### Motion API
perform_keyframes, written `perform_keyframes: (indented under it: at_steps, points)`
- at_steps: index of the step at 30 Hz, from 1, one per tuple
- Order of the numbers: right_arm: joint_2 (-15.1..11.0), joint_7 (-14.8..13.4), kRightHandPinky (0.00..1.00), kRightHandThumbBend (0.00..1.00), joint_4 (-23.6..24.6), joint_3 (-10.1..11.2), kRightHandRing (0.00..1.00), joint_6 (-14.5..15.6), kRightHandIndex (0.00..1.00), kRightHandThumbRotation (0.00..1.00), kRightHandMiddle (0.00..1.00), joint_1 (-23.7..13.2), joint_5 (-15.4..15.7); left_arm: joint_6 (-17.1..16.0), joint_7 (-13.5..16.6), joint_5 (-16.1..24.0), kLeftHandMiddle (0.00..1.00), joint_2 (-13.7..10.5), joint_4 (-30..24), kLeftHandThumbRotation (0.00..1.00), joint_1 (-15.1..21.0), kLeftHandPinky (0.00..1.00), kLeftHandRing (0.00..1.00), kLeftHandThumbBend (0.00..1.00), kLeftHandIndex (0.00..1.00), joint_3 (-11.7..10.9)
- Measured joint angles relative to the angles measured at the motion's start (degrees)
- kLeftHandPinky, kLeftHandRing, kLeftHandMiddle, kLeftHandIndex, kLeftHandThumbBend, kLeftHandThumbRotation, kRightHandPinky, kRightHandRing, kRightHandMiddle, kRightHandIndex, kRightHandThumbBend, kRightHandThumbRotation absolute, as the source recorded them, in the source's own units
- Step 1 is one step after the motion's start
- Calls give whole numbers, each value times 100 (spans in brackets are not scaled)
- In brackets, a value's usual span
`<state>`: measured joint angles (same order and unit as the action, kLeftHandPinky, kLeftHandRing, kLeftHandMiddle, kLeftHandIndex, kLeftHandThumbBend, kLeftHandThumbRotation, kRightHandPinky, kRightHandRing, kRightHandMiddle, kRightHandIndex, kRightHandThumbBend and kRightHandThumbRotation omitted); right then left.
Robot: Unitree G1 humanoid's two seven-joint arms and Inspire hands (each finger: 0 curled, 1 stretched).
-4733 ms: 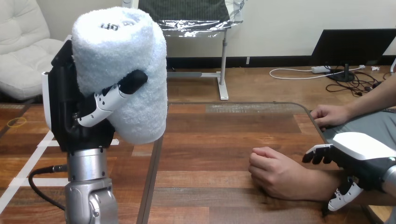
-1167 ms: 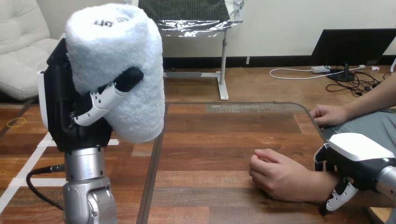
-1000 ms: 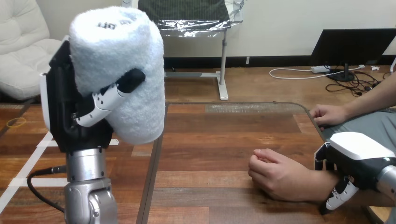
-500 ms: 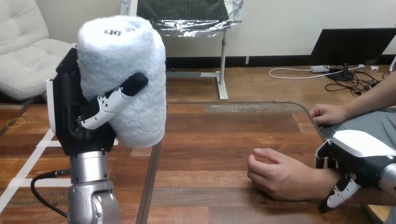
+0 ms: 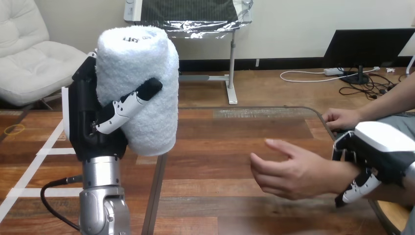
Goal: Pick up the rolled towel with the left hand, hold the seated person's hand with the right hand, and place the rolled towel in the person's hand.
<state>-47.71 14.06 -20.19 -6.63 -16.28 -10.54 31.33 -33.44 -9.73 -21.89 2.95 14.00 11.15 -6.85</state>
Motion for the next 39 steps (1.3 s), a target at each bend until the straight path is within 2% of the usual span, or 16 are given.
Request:
perform_keyframes:
  at_steps: [7, 10, 15, 20, 27, 39]
  points:
    - [0, 117, 24, 92, 191, 115, 30, 86, 43, 0, 37, -2, -196, -211, -3, 8, 32, 39, 442, 0, 228, 22, 26, 53, 39, -86]
    - [0, 207, 25, 92, 255, 201, 31, 96, 43, 0, 38, -4, -372, -258, -4, -11, 31, 60, 648, 0, 336, 22, 26, 53, 38, -119]
    - [-1, 375, 26, 93, 314, 335, 32, 67, 43, 0, 38, -38, -680, -289, -20, -21, 31, 85, 953, 0, 487, 22, 26, 53, 38, -129]
    - [-1, 495, 26, 93, 406, 436, 32, 56, 42, 0, 38, -76, -834, -295, -49, -25, 31, 121, 1237, 0, 625, 22, 26, 53, 38, -127]
    - [-1, 596, 26, 93, 498, 516, 31, 55, 42, 0, 38, -141, -936, -318, -52, -10, 32, 193, 1584, 0, 809, 22, 26, 52, 38, -133]
    - [0, 665, 27, 93, 568, 538, 32, 60, 42, 2, 38, -274, -1027, -424, -84, -3, 33, 337, 2281, 0, 1172, 23, 27, 47, 37, -229]
